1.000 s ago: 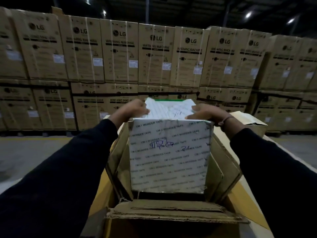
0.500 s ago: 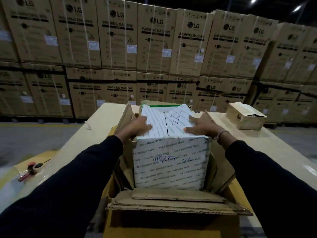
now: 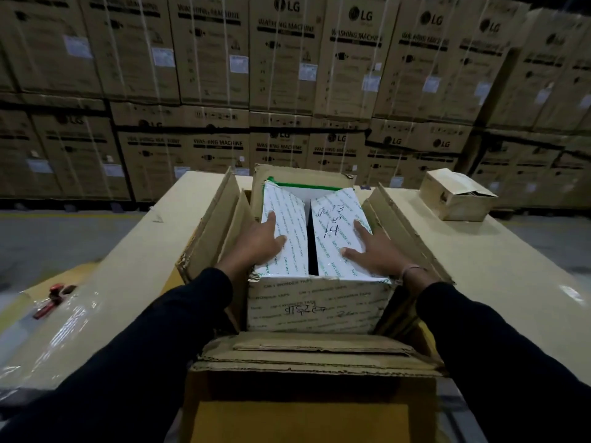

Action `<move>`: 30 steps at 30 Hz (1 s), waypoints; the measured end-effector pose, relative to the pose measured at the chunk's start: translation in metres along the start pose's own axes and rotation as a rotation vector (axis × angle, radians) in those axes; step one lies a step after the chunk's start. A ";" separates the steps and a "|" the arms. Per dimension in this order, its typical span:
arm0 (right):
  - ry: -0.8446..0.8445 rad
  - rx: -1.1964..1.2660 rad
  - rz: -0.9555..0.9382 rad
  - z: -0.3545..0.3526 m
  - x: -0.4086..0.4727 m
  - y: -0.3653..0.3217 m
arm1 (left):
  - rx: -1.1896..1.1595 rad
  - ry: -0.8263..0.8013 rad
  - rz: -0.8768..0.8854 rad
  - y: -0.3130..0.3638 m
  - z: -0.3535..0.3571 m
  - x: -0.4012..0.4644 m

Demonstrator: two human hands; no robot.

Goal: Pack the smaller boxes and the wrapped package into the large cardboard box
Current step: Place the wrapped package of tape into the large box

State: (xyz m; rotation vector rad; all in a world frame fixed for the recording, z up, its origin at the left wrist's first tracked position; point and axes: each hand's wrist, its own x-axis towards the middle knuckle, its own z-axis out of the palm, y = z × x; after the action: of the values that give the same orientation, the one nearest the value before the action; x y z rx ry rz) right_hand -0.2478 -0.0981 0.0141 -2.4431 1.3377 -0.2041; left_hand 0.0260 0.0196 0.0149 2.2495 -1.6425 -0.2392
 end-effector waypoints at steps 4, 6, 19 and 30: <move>0.028 -0.011 0.027 0.001 0.001 0.000 | 0.002 0.005 -0.012 -0.003 0.000 0.001; 0.041 -0.025 0.037 0.000 -0.005 -0.004 | 0.010 0.007 -0.012 0.000 0.000 -0.001; -0.006 -0.394 0.333 0.021 0.009 -0.078 | 0.013 0.066 -0.015 0.012 -0.004 -0.020; -0.075 0.094 0.267 -0.022 0.007 -0.081 | 0.192 0.051 0.196 0.015 -0.003 -0.021</move>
State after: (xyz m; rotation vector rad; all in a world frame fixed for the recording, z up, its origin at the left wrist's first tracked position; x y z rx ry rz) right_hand -0.1866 -0.0686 0.0638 -2.1470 1.5650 -0.1040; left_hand 0.0068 0.0358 0.0215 2.1860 -1.9140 0.0260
